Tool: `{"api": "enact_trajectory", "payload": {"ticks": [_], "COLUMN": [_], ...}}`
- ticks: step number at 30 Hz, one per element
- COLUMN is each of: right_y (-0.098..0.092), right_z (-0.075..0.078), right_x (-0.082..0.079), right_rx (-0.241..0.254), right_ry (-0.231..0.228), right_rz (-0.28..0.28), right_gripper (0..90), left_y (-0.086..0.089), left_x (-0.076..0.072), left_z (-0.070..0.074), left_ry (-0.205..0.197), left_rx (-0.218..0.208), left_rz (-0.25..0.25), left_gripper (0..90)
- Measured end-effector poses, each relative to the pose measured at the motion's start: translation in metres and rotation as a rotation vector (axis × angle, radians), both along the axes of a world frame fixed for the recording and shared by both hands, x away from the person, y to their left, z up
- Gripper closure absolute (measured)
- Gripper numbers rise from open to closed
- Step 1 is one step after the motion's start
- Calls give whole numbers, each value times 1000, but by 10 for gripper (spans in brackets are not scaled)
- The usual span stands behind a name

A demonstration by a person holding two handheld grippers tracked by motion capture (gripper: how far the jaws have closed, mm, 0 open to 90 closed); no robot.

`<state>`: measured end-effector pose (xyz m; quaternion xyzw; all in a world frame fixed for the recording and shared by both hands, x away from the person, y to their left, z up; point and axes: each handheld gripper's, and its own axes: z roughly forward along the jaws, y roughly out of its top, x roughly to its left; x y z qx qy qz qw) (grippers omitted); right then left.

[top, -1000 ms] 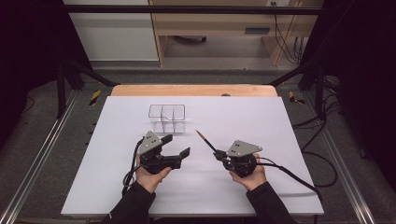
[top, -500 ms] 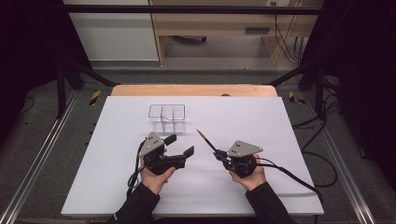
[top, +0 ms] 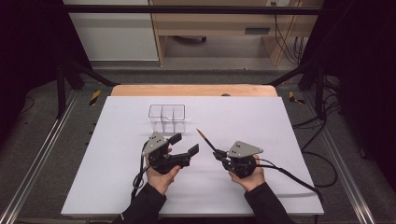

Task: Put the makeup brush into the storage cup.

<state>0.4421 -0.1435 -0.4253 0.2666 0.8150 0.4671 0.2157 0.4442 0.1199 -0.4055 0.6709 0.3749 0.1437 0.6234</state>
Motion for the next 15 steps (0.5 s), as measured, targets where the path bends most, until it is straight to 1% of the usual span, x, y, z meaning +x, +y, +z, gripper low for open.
{"api": "enact_trajectory", "payload": {"ticks": [2,3,4,6,11,13,15], "right_y": [0,0,0,0,0,1,1], "right_z": [0,0,1,1,1,0,-1], "right_x": [0,0,-1,-1,-1,-1,-1], "right_rx": [4,6,8,11,17,18,20], "right_ry": [-2,-2,-3,-3,-2,-1,-2], "right_rz": [-3,-3,-3,-3,-2,-3,-4], "right_gripper": [848,848,848,848,848,848,848], "left_y": [-2,-2,-4,-7,-13,-15,-17], "left_x": [1,1,1,1,2,2,3], "left_z": [0,0,-1,-2,-4,-5,-6], "left_ry": [3,3,2,1,-3,0,1], "left_rx": [-13,-13,-26,-38,-53,-71,-80], "left_rz": [-1,-1,3,0,-1,-3,-2], "left_gripper": [166,167,168,168,170,174,179]}}
